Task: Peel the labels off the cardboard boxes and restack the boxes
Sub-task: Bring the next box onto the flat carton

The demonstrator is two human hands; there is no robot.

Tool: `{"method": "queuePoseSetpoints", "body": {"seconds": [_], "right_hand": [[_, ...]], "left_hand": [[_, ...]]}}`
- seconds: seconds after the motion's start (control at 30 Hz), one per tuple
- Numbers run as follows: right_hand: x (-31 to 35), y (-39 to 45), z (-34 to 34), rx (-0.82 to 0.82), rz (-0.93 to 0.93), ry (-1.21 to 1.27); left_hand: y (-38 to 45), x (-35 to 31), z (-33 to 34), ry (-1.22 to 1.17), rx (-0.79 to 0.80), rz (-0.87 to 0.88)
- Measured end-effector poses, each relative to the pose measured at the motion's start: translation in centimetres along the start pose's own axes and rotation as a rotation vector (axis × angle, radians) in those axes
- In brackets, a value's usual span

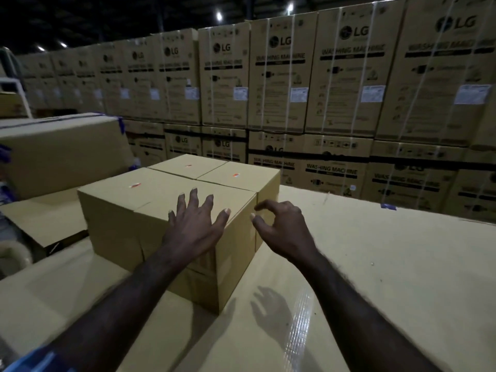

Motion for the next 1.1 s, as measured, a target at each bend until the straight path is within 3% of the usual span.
{"method": "queuePoseSetpoints", "body": {"seconds": [0.53,0.7,0.83,1.1], "right_hand": [[6.4,1.4,16.3,0.003,0.122,-0.107],[5.6,0.6,18.6,0.104,0.103,-0.435],[3.9,-0.1,18.3,0.144,0.215,-0.451],[3.0,-0.8,16.7,0.113,0.244,-0.451]], "left_hand": [[9.2,17.5,4.8,0.069,0.135,0.096],[9.7,18.8,6.6,0.082,0.141,0.203],[10.4,18.9,7.1,0.044,0.094,0.244],[11.7,17.9,5.5,-0.124,0.041,0.276]]}}
Point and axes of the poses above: each hand's wrist, its own y-axis towards the middle knuckle, its own z-axis out of the palm, x = y × z, the point moved 7 cm from there along y, towards the middle knuckle, and after that the axes turned 11 degrees about -x, right-handed, at the moved point
